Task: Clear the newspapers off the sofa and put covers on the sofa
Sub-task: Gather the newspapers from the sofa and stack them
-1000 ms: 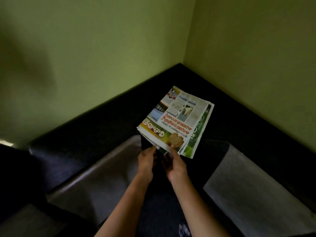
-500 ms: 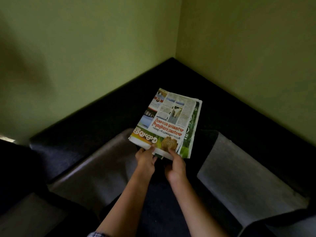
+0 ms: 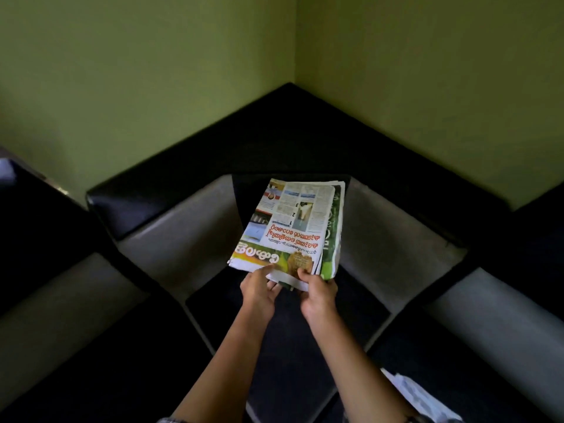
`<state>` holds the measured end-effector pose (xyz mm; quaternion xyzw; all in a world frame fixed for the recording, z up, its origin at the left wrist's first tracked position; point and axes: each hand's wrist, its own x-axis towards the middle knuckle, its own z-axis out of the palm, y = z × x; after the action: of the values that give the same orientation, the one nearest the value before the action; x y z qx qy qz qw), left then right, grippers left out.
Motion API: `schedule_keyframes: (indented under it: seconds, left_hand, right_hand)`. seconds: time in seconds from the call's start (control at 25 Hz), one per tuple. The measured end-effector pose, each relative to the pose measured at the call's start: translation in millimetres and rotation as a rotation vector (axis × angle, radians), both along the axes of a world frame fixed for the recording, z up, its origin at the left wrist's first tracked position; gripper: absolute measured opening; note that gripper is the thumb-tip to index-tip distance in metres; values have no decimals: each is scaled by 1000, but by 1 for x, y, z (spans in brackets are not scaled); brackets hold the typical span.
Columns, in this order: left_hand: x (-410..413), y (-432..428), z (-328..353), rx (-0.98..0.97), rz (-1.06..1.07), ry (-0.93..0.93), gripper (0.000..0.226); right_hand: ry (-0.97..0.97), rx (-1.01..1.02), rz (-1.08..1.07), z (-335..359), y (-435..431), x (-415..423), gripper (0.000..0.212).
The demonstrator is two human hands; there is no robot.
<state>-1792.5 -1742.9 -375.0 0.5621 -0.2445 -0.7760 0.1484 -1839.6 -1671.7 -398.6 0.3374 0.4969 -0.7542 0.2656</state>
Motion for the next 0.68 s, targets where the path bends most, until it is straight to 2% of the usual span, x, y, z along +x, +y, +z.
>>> schedule_keyframes:
  seconds: [0.28,0.48,0.68]
  left_hand:
    - [83,123,-17,18,-88,24,19]
    - [127,205,-30,64,-259,39,31]
    - [177,279,-64,115,-392,24,36]
  right_hand:
    - [25,-18,-89,-10,126,82,45]
    - [-27,49,-210,-19,216,140,32]
    - [-81,2,-354,-42,302,205,40]
